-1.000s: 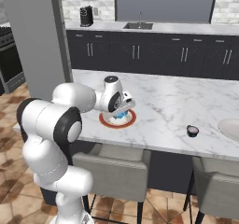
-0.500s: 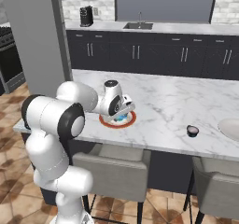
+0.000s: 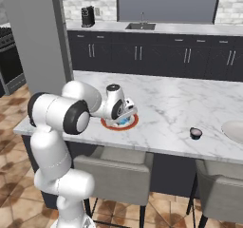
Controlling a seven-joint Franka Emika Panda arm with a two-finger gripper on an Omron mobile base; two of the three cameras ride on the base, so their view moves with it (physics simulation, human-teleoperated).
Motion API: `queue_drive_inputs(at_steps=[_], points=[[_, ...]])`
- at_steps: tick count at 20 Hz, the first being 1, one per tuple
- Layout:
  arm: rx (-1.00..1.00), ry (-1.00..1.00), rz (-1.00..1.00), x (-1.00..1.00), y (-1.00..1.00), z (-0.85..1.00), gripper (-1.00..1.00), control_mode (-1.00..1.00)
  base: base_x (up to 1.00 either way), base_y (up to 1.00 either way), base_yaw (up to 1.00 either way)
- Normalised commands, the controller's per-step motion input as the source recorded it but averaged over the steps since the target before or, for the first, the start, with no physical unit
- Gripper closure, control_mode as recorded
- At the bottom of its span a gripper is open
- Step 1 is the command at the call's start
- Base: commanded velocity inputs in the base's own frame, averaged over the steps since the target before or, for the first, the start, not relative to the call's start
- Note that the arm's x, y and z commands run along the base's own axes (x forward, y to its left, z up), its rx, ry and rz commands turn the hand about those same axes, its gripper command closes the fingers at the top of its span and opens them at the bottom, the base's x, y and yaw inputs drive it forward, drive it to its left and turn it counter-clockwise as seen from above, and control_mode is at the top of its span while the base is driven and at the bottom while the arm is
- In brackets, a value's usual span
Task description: Place two yogurt containers on each plate.
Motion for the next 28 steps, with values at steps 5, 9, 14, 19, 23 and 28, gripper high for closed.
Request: queue_drive_inputs(at_steps=[5,9,14,19,23,28], points=[[0.0,0.0,0.0,0.05,0.0,-0.21,1.0,-1.0,0.0,0.0,0.0],[0.0,0.0,0.0,0.03,0.0,-0.21,1.0,-1.0,0.0,0.0,0.0],[0.0,0.0,0.0,0.03,0.0,-0.17,1.0,-1.0,0.0,0.0,0.0],[-0.01,0.0,0.0,0.01,0.06,-0.01,-1.0,-1.0,0.0,0.0,0.0],[0.0,0.0,0.0,0.0,0.0,0.08,-1.0,-1.0,0.0,0.0,0.0],[-0.01,0.0,0.0,0.0,0.07,0.11,-1.0,-1.0,0.0,0.0,0.0]])
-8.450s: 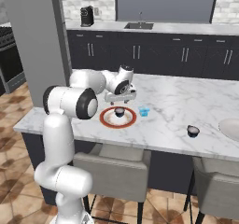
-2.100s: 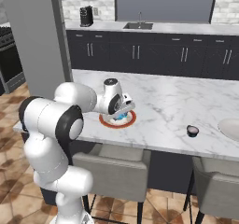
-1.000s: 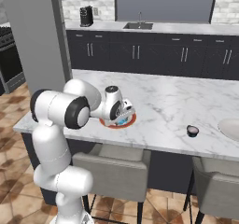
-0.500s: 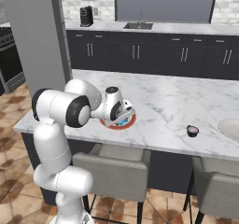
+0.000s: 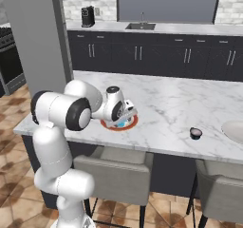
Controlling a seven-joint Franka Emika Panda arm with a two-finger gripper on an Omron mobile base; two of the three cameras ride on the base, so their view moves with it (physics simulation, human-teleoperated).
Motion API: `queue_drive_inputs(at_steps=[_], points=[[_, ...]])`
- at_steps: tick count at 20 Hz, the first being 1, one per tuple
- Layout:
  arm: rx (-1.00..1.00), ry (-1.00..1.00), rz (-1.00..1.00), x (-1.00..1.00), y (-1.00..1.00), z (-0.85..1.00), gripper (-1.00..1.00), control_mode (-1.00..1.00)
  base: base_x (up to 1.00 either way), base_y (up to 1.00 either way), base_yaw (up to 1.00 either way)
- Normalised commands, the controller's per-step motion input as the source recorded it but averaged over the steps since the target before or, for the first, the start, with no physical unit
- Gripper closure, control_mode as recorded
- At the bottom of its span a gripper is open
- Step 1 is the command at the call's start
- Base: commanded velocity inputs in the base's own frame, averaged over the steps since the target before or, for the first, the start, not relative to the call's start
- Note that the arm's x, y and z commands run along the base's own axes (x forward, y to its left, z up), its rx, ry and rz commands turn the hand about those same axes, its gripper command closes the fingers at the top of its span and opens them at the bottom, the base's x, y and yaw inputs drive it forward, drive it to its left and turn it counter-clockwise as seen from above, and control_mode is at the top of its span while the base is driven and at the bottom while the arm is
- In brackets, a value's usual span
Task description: Place two yogurt containers on each plate.
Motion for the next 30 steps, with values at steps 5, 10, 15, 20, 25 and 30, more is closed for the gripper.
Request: queue_drive_inputs(at_steps=[5,10,15,20,25,30], points=[[-0.03,0.0,-0.01,-0.01,0.11,0.23,-1.0,-1.0,0.0,0.0,0.0],[-0.03,0.0,-0.05,-0.2,0.22,0.34,-1.0,-1.0,0.0,0.0,0.0],[0.04,0.0,-0.11,-0.5,0.29,0.33,-1.0,-1.0,0.0,0.0,0.0],[0.13,0.0,-0.2,-0.66,0.17,0.51,-1.0,-1.0,0.0,0.0,0.0],[0.14,-0.07,-0.3,-0.64,0.18,0.56,-1.0,-1.0,0.0,0.0,0.0],[0.15,-0.14,-0.29,-0.52,0.3,0.43,-1.0,-1.0,0.0,0.0,0.0]])
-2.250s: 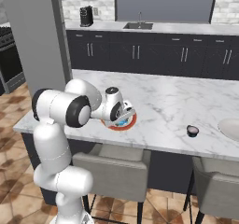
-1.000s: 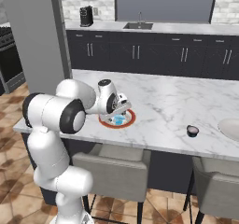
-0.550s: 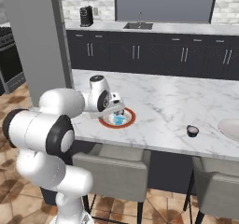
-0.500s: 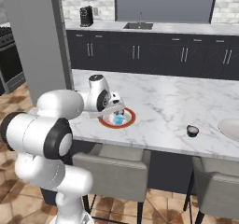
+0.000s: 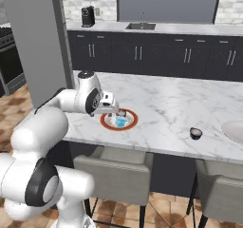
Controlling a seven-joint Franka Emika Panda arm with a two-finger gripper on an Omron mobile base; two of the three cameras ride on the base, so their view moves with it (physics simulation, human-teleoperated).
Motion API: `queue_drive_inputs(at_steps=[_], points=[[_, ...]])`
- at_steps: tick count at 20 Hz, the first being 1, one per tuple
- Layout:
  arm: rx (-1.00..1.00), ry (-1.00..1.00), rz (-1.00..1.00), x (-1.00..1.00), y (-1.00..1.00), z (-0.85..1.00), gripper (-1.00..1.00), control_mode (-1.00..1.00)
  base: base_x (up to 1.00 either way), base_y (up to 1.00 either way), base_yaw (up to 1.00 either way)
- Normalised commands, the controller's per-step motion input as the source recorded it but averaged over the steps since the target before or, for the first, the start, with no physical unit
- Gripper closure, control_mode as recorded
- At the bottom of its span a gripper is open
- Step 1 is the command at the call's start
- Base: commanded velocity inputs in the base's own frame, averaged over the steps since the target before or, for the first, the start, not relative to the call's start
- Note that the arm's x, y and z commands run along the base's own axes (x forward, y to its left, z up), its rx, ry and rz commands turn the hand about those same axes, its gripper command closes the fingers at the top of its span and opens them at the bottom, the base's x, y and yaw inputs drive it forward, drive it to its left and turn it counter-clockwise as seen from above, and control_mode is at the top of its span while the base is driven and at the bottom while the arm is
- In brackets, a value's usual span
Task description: Place two yogurt containers on each plate.
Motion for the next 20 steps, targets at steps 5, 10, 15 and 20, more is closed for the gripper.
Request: queue_drive_inputs(at_steps=[5,10,15,20], points=[[0.09,-0.31,-0.08,-0.65,0.14,0.33,-1.0,-1.0,0.0,0.0,0.0],[0.03,-0.22,0.0,-0.61,0.16,0.48,-1.0,-1.0,0.0,0.0,0.0],[0.0,-0.1,0.0,-0.54,0.05,0.44,-1.0,-1.0,0.0,0.0,0.0],[0.0,-0.07,0.0,-0.46,0.06,0.43,-1.0,-1.0,0.0,0.0,0.0]])
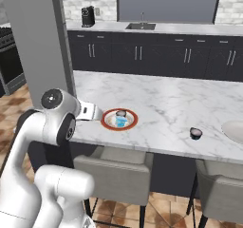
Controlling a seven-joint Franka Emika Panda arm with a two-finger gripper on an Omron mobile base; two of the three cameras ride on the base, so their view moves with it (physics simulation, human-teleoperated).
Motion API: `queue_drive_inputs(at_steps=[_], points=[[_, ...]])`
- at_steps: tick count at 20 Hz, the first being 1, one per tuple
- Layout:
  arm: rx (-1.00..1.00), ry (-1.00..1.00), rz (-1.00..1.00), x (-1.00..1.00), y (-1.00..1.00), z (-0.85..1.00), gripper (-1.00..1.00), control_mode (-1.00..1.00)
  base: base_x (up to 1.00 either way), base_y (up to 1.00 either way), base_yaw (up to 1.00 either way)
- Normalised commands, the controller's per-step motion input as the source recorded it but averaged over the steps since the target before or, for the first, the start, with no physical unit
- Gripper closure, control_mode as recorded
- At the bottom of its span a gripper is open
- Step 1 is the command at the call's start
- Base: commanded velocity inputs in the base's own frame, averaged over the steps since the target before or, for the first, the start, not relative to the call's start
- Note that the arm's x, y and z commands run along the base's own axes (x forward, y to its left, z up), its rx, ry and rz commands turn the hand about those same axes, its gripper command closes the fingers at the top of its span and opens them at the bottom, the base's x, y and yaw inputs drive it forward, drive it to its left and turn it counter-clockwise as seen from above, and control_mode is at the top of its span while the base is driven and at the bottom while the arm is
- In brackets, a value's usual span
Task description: Place two yogurt containers on each plate.
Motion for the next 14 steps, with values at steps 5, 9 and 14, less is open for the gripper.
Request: queue_drive_inputs(at_steps=[5,9,14], points=[[0.0,0.0,0.0,-0.41,0.01,0.52,-1.0,-1.0,0.0,0.0,0.0],[0.0,0.0,0.0,-0.24,0.1,0.49,-1.0,-1.0,0.0,0.0,0.0],[0.0,-0.11,0.0,-0.2,0.06,0.21,-1.0,-1.0,0.0,0.0,0.0]])
